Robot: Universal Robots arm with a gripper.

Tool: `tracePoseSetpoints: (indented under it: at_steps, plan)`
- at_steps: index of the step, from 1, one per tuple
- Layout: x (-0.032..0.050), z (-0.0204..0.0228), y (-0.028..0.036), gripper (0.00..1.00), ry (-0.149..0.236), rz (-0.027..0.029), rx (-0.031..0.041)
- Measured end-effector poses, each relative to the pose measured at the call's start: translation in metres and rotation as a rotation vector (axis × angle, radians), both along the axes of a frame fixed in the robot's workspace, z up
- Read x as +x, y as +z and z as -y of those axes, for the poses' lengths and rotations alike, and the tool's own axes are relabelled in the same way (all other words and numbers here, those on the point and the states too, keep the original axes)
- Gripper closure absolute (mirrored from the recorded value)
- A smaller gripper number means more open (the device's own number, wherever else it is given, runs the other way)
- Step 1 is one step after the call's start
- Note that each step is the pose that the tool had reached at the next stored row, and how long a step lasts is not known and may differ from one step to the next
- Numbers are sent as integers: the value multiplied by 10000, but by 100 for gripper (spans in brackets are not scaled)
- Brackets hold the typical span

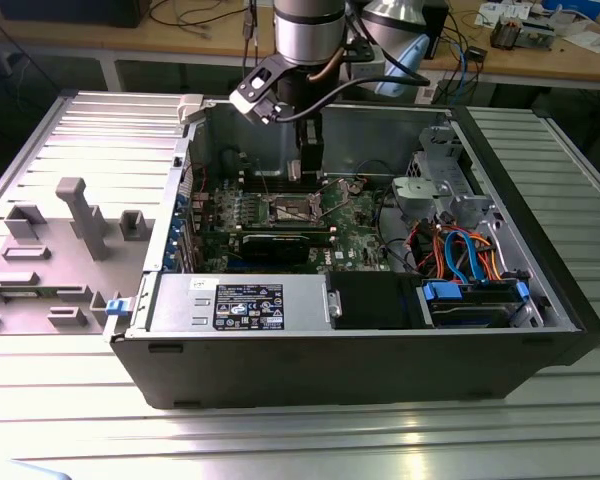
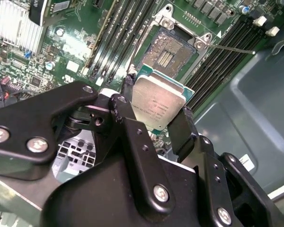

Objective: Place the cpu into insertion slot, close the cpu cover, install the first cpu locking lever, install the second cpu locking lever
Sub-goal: 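Place the cpu into insertion slot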

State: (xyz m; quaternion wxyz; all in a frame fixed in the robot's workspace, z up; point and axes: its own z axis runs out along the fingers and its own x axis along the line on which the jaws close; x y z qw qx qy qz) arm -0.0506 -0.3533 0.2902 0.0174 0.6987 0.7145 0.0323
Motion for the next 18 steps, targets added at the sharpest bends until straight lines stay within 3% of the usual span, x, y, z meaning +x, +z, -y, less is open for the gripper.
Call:
tracePoseSetpoints:
  at_steps: [12,18]
  plan:
    - [-67,-58,-195,45,1,0,3]
    - [-67,-58,-208,45,1,-1,2]
